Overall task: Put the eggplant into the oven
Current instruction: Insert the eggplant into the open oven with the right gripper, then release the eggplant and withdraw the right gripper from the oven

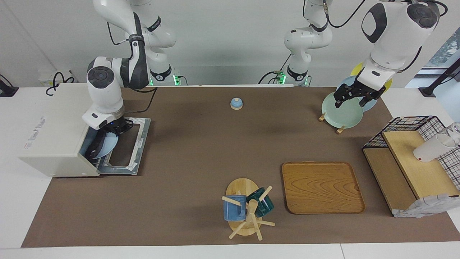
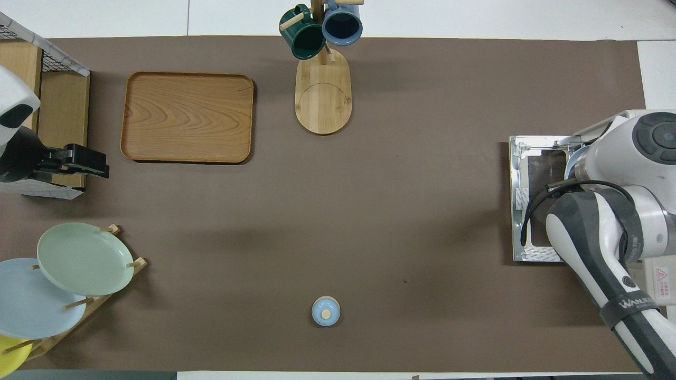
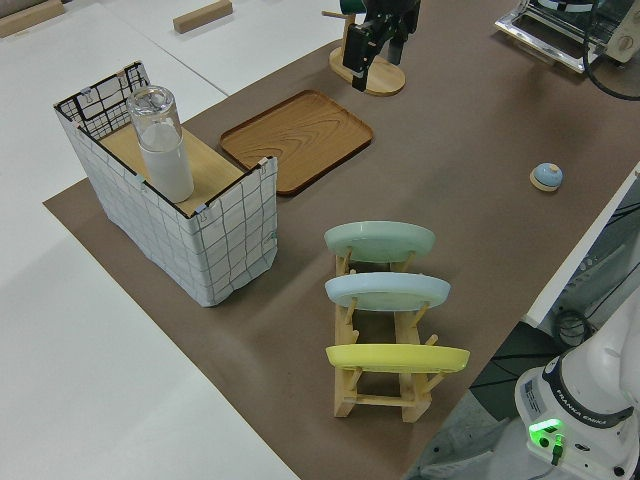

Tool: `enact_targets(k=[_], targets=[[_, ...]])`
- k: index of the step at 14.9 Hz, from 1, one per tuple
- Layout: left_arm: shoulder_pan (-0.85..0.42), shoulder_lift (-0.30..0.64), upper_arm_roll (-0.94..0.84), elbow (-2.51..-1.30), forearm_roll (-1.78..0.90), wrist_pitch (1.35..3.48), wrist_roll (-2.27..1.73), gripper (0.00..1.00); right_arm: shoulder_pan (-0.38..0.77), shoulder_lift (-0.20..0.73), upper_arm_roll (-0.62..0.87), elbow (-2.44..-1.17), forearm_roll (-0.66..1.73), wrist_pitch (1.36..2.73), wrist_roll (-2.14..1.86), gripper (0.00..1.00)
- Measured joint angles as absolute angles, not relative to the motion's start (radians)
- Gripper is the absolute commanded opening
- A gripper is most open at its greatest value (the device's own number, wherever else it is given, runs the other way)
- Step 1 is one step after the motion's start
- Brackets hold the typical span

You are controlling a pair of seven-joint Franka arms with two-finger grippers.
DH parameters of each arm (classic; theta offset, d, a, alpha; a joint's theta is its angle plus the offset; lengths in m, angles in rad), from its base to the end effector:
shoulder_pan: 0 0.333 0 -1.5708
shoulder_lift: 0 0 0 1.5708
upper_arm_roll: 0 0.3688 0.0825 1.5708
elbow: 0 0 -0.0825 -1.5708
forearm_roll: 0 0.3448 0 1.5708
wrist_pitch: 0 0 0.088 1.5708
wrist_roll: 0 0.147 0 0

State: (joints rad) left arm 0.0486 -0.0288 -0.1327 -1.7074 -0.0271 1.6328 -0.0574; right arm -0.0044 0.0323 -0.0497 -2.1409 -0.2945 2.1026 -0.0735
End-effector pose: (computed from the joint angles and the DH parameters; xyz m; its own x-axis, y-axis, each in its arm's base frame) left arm 0.5026 -0.0472 0.5980 0.9986 -0.0247 -0.0473 -0.0238 -0.9995 0.0204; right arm 0.5026 -0.0509 0.4217 0.9807 0.1641 -0.1062 0.1850 -0.9546 0.2335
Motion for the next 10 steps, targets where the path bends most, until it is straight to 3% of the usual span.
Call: enact_targets(k=[1,5,10], targets=[[0.049,-0.029,-0.133,-1.707,-0.027,1.633,-0.057,1.0,-0.005,0.027,-0.049,-2.149,-0.293,2.106,-0.073,0.0],[0.049,-0.029,-0.133,-1.707,-0.027,1.633,-0.057,1.0,-0.011,0.017,-0.046,-2.164,-0.285,2.125,-0.073,0.23],[0.049,-0.029,-0.133,-1.707,-0.027,1.633,-0.057,1.0,-0.018,0.015,-0.046,-2.171,-0.285,2.128,-0.084,0.28]])
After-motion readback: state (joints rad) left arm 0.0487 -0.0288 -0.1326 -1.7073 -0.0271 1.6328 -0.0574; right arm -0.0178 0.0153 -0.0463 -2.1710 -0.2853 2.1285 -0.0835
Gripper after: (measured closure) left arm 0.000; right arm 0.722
